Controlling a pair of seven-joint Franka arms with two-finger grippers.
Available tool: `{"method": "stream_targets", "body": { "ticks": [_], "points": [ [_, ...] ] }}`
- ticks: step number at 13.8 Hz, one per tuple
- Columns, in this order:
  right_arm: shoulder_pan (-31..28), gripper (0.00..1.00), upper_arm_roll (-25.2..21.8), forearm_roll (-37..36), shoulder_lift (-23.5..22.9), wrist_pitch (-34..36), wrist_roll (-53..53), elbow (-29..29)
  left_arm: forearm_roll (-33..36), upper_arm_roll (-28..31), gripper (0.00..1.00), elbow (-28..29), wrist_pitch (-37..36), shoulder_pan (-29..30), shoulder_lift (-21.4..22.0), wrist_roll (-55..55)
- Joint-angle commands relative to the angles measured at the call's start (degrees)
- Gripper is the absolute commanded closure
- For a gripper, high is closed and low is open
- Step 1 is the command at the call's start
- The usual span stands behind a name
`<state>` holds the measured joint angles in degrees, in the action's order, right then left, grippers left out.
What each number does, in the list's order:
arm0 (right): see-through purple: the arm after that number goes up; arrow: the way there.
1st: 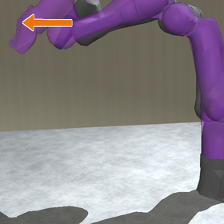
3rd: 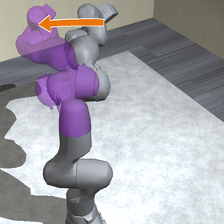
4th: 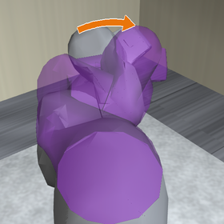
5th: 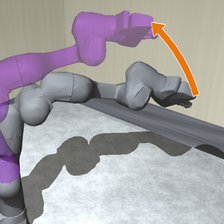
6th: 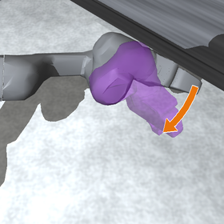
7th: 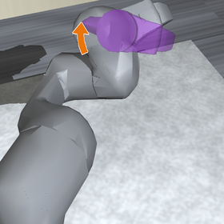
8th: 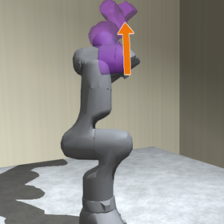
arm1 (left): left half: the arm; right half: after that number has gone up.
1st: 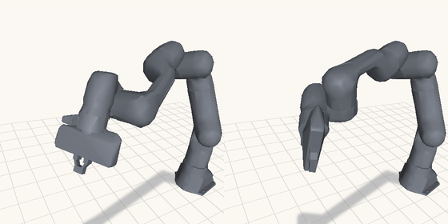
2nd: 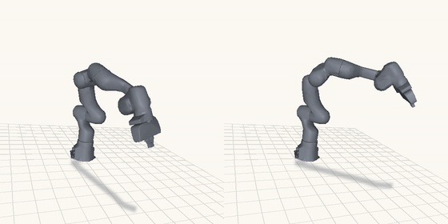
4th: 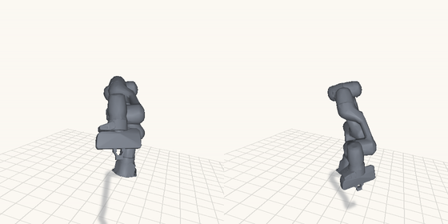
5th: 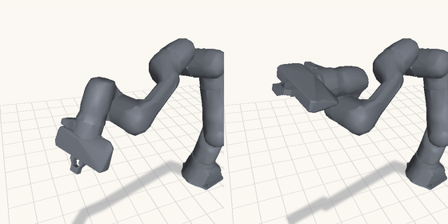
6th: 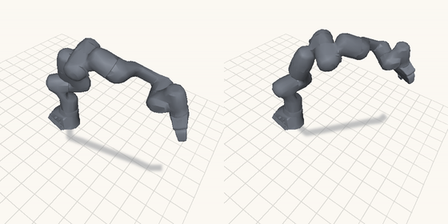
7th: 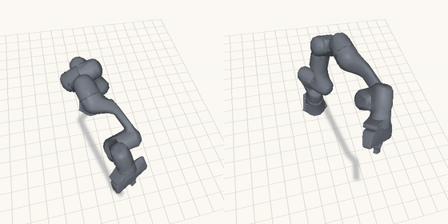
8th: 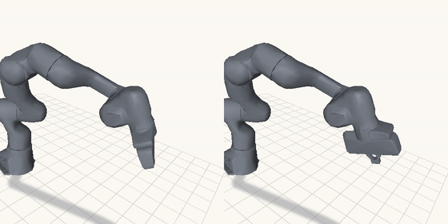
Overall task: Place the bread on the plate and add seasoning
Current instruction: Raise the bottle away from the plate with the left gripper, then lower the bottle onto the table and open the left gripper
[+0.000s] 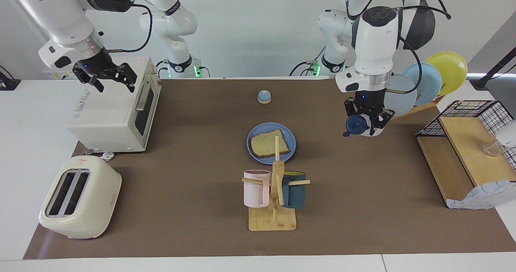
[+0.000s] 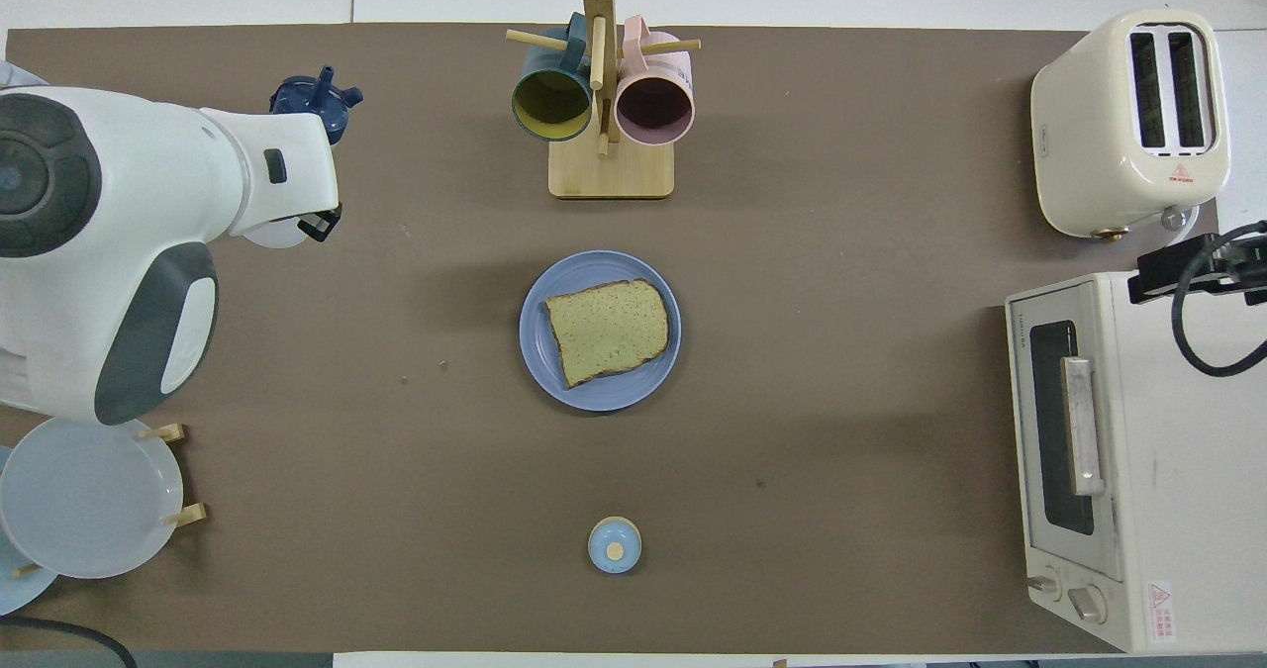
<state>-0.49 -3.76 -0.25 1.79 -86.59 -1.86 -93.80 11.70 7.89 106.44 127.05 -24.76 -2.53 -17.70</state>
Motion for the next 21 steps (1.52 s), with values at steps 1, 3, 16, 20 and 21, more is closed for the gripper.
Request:
{"method": "stream_targets", "body": {
  "ticks": [1, 3, 16, 20, 21],
  "points": [
    [-0.39, 0.00, 0.33, -0.37, 0.76, -0.77, -0.25, -1.03, -2.46, -0.42, 1.00, 9.81, 10.20, 1.47, 5.16, 5.12],
    [-0.39, 0.00, 0.33, -0.28, 0.76, -0.77, -0.25, -1.03, -3.87, -0.42, 1.00, 14.03, 16.79, 2.34, 6.31, 8.37],
    [-0.39, 0.00, 0.33, -0.37, 0.76, -0.77, -0.25, -1.12, -5.72, -0.51, 1.00, 28.02, 56.17, 4.37, 1.05, 25.52],
    [-0.39, 0.00, 0.33, -0.36, 0.76, -0.77, -0.25, -1.12, -5.72, -0.42, 1.00, 29.78, 66.54, 4.37, -4.31, 25.79],
    [-0.39, 0.00, 0.33, -0.28, 0.76, -0.77, -0.25, -1.12, -5.72, -0.51, 1.00, 29.87, 67.00, 4.37, -4.76, 25.70]
  ]
}}
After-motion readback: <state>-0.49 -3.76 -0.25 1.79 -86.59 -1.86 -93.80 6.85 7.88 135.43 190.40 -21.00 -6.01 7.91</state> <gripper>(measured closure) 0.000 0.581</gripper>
